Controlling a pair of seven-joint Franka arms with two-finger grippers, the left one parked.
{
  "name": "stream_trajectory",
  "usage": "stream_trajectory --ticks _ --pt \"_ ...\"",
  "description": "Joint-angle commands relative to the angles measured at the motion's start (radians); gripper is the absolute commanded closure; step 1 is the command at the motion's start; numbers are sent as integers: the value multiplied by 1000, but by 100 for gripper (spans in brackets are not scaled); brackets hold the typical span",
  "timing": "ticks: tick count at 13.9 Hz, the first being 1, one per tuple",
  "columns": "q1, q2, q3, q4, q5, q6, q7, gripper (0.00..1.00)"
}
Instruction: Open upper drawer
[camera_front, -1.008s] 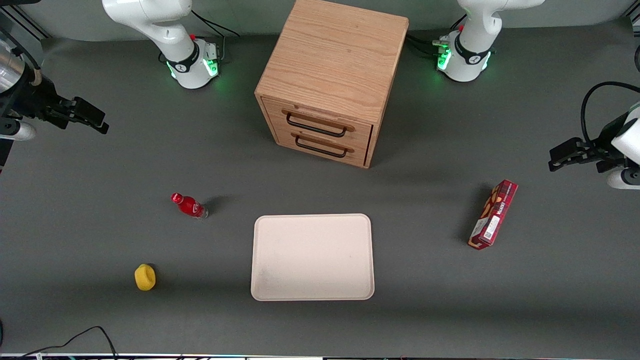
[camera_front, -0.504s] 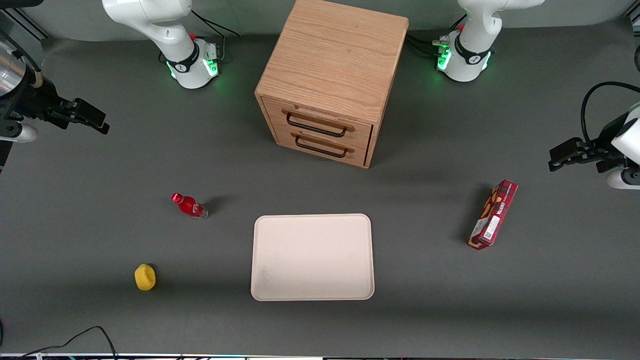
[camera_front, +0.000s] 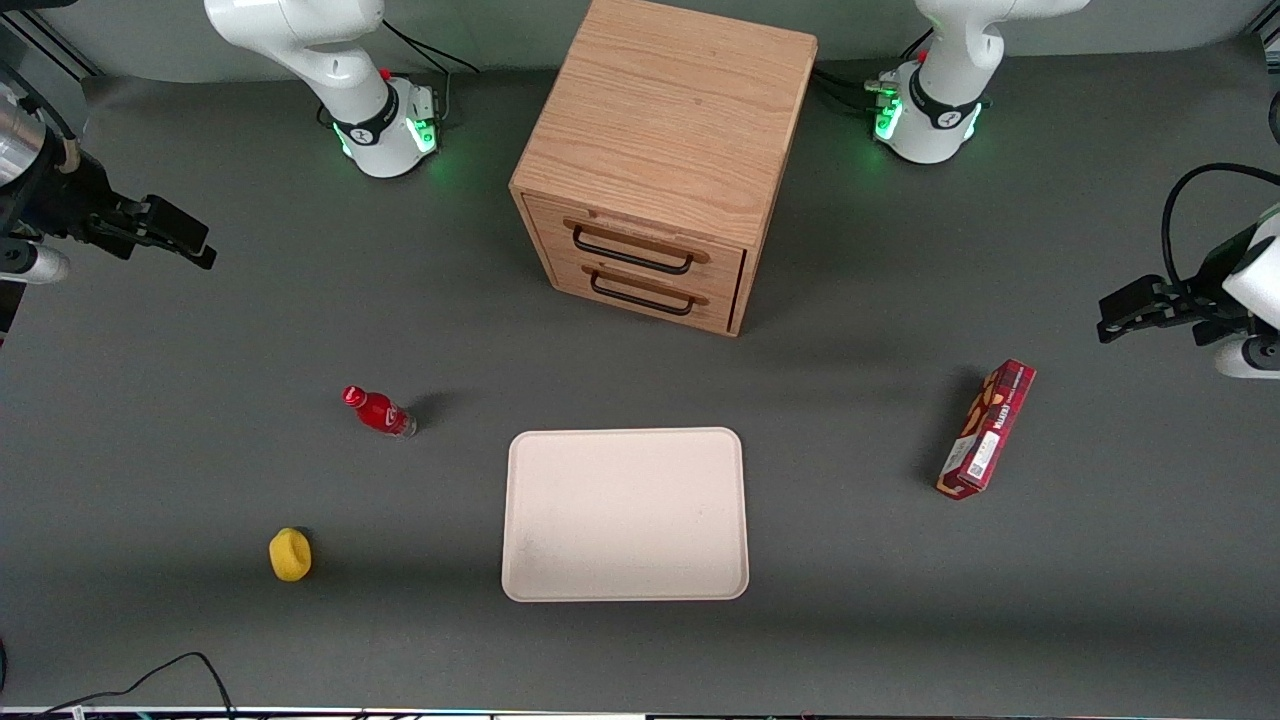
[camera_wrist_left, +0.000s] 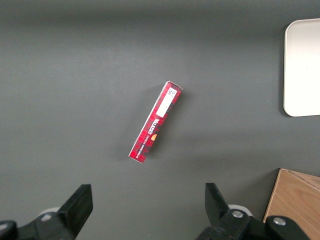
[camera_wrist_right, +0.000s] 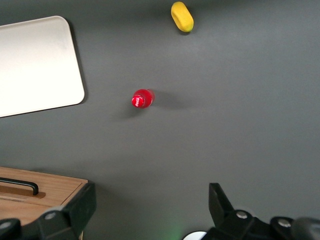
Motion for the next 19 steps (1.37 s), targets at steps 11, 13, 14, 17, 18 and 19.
stream_trajectory --ticks 11,13,14,17,18,19 --pt "-8 147 259 185 199 -16 -776 0" --pt "-6 199 262 187 357 -18 -803 0" --pt "3 245 263 191 417 -2 -804 0" --pt "3 410 369 231 458 68 -827 0" --pt "6 455 380 236 458 88 -827 0" --pt "9 486 403 234 458 110 -827 0"
